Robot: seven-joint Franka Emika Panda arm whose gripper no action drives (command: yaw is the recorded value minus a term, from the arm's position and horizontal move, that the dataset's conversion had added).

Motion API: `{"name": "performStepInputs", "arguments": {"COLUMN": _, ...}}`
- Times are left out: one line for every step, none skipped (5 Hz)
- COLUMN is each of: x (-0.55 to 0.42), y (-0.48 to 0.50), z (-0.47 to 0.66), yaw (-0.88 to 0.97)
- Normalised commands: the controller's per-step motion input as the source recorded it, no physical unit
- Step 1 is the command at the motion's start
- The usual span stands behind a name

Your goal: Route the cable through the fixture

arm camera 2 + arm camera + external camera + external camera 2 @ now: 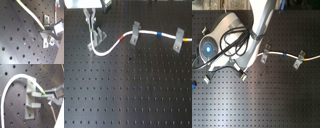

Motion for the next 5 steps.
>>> {"name": "performStepInputs", "arguments": {"x": 0.0, "y": -0.001, "z": -0.11, "yaw": -0.09}}
{"name": "performStepInputs", "arguments": {"x": -0.014, "y": -0.066, "z": -0.41, "yaw": -0.15}}
{"name": "performStepInputs", "arguments": {"x": -0.015, "y": -0.089, "z": -0.52, "yaw": -0.27}}
{"name": "performStepInputs", "arguments": {"x": -0.016, "y": -0.18, "z": -0.43, "yaw": -0.4}}
{"name": "performStepInputs", "arguments": {"x": -0.037, "y": -0.081, "z": -0.38, "yaw": -0.53}}
